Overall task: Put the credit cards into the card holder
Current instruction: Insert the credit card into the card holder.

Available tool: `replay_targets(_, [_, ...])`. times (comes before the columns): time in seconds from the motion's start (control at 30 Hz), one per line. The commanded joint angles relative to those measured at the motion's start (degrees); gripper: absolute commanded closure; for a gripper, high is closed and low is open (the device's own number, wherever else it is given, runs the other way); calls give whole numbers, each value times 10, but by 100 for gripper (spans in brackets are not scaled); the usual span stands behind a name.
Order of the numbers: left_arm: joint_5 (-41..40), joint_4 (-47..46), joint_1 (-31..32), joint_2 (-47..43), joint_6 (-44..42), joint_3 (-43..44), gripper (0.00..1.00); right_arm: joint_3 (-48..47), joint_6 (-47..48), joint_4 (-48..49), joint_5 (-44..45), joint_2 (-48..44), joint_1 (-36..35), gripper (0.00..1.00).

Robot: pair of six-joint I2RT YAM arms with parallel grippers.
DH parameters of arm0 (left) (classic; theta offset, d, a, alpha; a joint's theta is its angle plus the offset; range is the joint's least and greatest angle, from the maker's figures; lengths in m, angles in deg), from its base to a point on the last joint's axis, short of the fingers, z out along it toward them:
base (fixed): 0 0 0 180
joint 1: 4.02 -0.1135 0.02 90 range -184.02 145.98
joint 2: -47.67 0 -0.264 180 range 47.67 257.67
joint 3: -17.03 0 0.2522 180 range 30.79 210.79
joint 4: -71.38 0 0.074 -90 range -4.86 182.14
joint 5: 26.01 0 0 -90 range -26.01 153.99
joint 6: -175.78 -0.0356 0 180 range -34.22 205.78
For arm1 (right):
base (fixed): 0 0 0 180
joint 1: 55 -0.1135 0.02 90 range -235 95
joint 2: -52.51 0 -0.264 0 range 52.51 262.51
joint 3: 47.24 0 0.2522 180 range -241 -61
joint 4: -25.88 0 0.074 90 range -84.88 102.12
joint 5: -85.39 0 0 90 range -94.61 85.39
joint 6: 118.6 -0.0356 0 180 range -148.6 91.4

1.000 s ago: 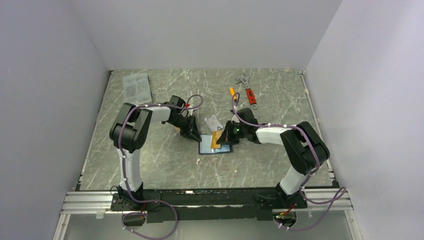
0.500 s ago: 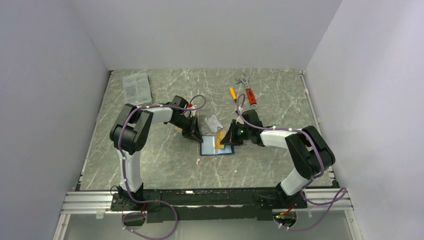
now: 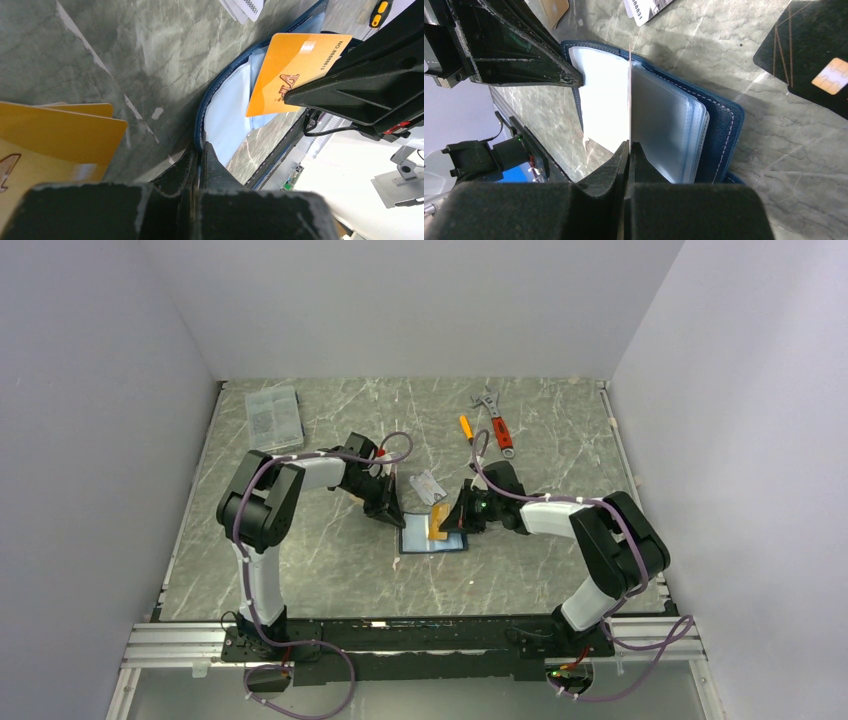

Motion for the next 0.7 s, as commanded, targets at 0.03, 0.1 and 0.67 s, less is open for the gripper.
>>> replay_targets(0.03, [-27,-1,5,-34,0,-15,100,-4,3,-1,4,5,-18,100])
replay_targets(0.1, [-36,-1,5,-36,1,-18,100,-7,1,-2,2,6,-20,100])
replay_targets(0.67, [-53,0,9,-24,17,-20,100,6,-21,-16,-5,23,-41,100])
